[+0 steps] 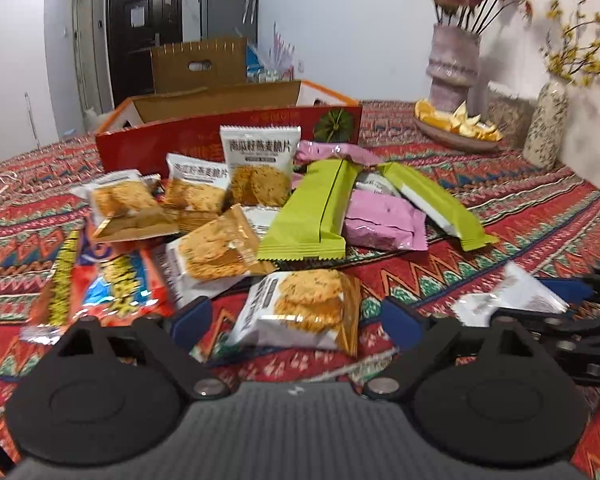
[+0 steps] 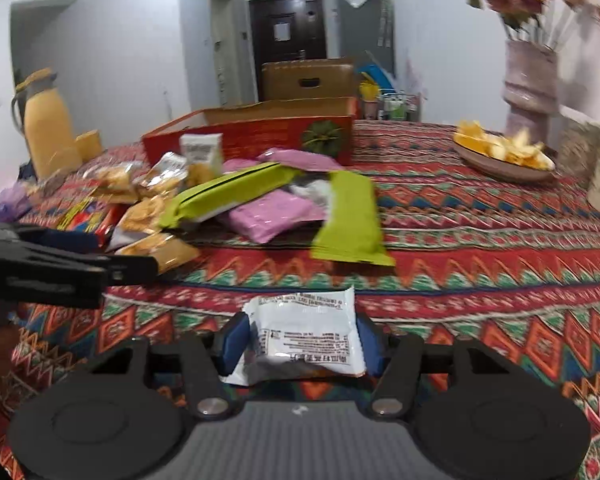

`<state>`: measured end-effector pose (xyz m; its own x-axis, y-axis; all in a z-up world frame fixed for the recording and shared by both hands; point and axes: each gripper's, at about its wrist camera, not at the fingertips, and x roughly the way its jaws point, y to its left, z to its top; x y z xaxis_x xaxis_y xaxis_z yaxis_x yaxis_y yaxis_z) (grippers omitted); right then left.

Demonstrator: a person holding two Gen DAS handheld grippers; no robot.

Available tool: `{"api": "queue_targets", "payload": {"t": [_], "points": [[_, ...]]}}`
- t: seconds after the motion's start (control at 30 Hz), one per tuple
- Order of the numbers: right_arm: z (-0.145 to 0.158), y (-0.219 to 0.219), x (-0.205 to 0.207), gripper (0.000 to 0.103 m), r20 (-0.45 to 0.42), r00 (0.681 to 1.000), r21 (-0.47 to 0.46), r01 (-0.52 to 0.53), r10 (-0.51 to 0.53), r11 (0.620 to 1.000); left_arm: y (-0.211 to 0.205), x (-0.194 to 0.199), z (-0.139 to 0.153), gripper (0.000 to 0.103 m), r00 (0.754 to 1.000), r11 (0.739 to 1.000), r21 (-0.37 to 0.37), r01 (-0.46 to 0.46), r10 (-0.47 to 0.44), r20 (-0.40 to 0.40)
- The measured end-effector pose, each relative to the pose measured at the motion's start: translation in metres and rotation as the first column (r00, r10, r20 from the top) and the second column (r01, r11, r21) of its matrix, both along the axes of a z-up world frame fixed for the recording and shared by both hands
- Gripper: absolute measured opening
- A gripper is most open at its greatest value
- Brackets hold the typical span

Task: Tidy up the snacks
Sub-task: 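Grasp the white snack packet with the right gripper while the left tool approaches the pile, then grasp the white biscuit packet with the left gripper while the right gripper holds its packet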

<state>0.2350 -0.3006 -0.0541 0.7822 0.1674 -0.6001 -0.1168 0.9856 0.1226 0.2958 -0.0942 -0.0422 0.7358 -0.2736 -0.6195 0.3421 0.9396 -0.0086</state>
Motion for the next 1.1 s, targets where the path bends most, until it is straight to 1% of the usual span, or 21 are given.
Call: {"api": "queue_targets", "payload": {"t": [0.03,0.1,0.13,0.17,0.2,0.23,0.27,0.33,0.37,0.4,0.57,0.7,0.87,1.1], "points": [[0.0,-0.005,-0.001,0.058,0.001,1.0,0.02,0.006,-0.006,1.0,-0.003,0.005,-0.002,0.08,1.0,1.0,-0.006,0.007,-0.007,-0.015],[0.0,-0.009,-0.001,0.072,0.003,1.0,0.061,-0.007,0.007,0.998,-0.005,0.014,-0.007,0.076,0.999,1.0,-0.014,0.003,-0.004,-0.044],[-0.001,-0.01,-0.001,0.075,0.003,1.0,0.079,-0.02,0.02,0.997,-0.005,0.016,-0.008,0.076,0.999,1.0,-0.015,-0.004,0.003,-0.054],[-0.002,-0.009,-0.001,0.077,0.001,1.0,0.081,-0.03,0.03,0.996,-0.005,0.016,-0.009,0.076,0.999,1.0,-0.015,-0.006,0.005,-0.048],[-0.003,-0.007,-0.001,0.077,0.001,0.999,0.069,-0.039,0.039,0.997,-0.005,0.016,-0.009,0.074,0.999,1.0,-0.01,-0.008,0.008,-0.045],[-0.004,-0.002,0.0,0.077,0.004,0.999,0.047,-0.043,0.043,0.998,-0.007,0.014,-0.01,0.067,0.999,1.0,-0.004,-0.01,0.01,-0.038],[-0.004,0.003,0.002,0.077,0.007,0.999,0.026,-0.044,0.044,0.999,-0.008,0.013,-0.009,0.066,0.999,1.0,0.002,-0.01,0.011,-0.031],[-0.006,0.01,0.003,0.068,0.014,0.999,-0.022,-0.033,0.034,0.999,-0.01,0.008,-0.008,0.061,1.0,1.0,0.007,-0.01,0.011,-0.025],[-0.006,0.013,0.004,0.061,0.021,0.999,-0.051,-0.025,0.026,0.998,-0.009,0.004,-0.006,0.061,1.0,1.0,0.0,-0.01,0.01,-0.025],[-0.007,0.015,0.003,0.06,0.031,0.999,-0.066,-0.02,0.022,0.998,-0.008,-0.001,-0.004,0.061,1.0,1.0,-0.007,-0.016,0.016,-0.026],[-0.004,0.016,-0.007,0.049,0.045,0.999,-0.085,-0.019,0.023,0.996,0.008,-0.04,0.013,0.061,0.999,0.996,-0.081,-0.048,0.047,-0.017],[0.004,0.024,-0.027,0.048,0.055,0.998,-0.081,-0.036,0.04,0.996,0.024,-0.072,0.025,0.062,0.998,0.991,-0.113,-0.066,0.066,-0.006],[0.005,0.04,-0.053,0.048,0.058,0.997,-0.073,-0.048,0.052,0.996,0.043,-0.101,0.034,0.062,0.996,0.991,-0.107,-0.075,0.079,0.032],[0.021,0.062,-0.086,0.048,0.1,0.992,-0.076,-0.065,0.073,0.995,0.065,-0.133,0.045,0.062,0.993,0.989,-0.13,-0.073,0.084,0.08]]}}
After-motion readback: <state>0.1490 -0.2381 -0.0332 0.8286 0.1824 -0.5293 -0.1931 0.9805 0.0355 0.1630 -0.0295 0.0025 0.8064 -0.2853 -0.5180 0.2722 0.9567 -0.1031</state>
